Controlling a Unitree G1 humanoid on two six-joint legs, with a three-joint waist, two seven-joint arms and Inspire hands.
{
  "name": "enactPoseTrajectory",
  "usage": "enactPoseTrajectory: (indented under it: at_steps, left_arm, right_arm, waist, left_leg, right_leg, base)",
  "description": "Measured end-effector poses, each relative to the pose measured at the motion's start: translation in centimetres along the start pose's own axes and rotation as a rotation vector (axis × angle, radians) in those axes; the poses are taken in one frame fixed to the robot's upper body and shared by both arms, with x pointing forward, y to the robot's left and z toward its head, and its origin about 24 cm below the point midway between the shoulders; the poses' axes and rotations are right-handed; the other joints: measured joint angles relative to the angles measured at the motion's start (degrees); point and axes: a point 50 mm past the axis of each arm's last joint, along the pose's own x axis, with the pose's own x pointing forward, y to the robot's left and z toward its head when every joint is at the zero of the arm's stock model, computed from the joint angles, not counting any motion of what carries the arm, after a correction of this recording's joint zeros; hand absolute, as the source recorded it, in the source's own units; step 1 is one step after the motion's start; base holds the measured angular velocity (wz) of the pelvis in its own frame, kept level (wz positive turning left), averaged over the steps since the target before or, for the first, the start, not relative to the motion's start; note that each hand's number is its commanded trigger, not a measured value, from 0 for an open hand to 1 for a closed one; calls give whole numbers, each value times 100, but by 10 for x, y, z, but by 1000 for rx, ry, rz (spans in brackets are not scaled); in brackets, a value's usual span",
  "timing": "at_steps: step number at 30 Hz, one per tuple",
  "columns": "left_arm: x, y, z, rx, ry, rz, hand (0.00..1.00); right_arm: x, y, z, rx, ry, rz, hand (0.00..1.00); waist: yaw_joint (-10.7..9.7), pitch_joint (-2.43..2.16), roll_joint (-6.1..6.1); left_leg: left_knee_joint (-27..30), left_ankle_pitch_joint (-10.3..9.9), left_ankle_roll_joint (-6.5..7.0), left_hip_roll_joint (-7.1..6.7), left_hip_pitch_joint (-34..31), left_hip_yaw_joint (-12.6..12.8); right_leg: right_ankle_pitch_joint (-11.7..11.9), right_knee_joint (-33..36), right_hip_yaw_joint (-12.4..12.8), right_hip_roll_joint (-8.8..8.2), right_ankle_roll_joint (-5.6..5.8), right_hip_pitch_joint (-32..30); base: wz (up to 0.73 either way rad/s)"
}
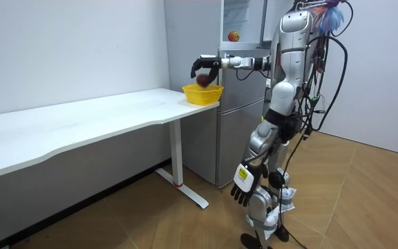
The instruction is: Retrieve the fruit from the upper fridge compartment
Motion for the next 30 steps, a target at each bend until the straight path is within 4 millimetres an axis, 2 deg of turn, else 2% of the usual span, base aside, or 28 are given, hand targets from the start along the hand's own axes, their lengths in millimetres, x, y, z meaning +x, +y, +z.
enactPoseTrajectory:
  at_steps: [30]
  left_arm:
    - [0, -1, -3, -3, 22, -6, 0]
  right_arm:
    - [0, 0, 0, 33, 6, -3, 0]
  waist:
    - [6, -28, -40]
  left_leg:
    - [-1, 2, -2, -1, 65, -11]
  right_leg:
    - [0, 0, -24, 1, 0, 80]
  base:
    - [0]
